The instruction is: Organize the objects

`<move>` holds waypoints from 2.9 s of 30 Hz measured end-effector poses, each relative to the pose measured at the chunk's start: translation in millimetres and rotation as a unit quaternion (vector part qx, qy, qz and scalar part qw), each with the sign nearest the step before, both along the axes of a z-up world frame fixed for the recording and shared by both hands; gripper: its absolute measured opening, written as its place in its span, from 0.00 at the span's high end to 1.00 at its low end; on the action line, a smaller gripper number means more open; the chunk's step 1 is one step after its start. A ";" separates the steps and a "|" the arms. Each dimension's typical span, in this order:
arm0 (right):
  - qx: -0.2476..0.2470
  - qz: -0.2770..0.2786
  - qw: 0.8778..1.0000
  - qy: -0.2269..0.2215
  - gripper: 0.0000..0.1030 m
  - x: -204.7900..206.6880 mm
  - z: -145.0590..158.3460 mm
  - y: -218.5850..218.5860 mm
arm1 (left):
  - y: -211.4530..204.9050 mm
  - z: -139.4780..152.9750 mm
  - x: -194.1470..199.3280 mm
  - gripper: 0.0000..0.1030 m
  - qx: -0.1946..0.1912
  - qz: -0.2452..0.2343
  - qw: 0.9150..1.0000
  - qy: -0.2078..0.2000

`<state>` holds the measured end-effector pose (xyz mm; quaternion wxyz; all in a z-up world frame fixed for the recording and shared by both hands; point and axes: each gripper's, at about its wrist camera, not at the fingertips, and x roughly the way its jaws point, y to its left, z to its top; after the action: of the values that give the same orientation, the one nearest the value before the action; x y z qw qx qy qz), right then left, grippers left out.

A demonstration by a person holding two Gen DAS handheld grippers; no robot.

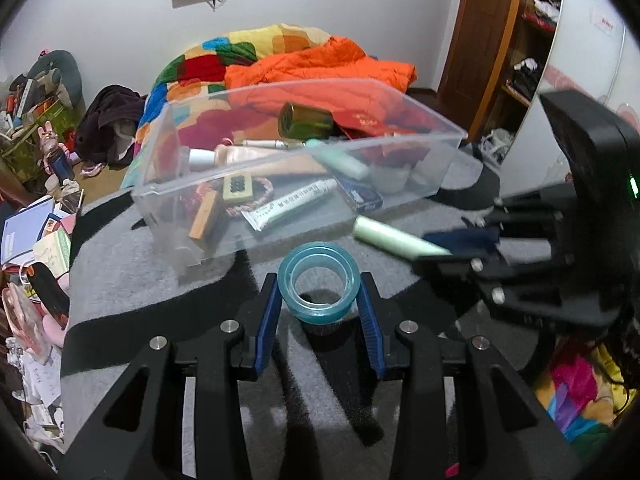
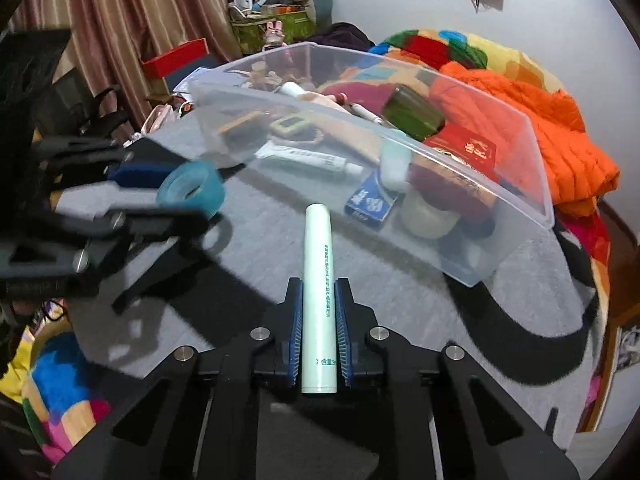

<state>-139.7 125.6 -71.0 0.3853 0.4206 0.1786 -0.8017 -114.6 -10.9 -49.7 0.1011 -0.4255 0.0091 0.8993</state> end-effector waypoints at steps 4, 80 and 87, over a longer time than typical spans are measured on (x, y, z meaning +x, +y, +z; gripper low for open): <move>-0.028 0.002 1.000 0.009 0.86 15.0 14.9 5.3 | -4.6 10.1 2.7 0.63 0.010 0.006 1.000 0.015; -0.123 -0.135 0.977 0.111 0.17 12.1 89.3 23.5 | -3.7 59.0 12.3 0.05 0.009 0.067 0.988 0.138; -0.120 -0.145 0.976 0.110 0.17 14.6 78.7 26.5 | -0.6 51.0 18.9 0.05 0.016 0.073 0.987 0.139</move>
<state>-125.1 152.1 7.7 0.2906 0.3015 0.0594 -0.9062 -95.7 -11.5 1.3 0.0394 -0.2944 -0.0226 0.9546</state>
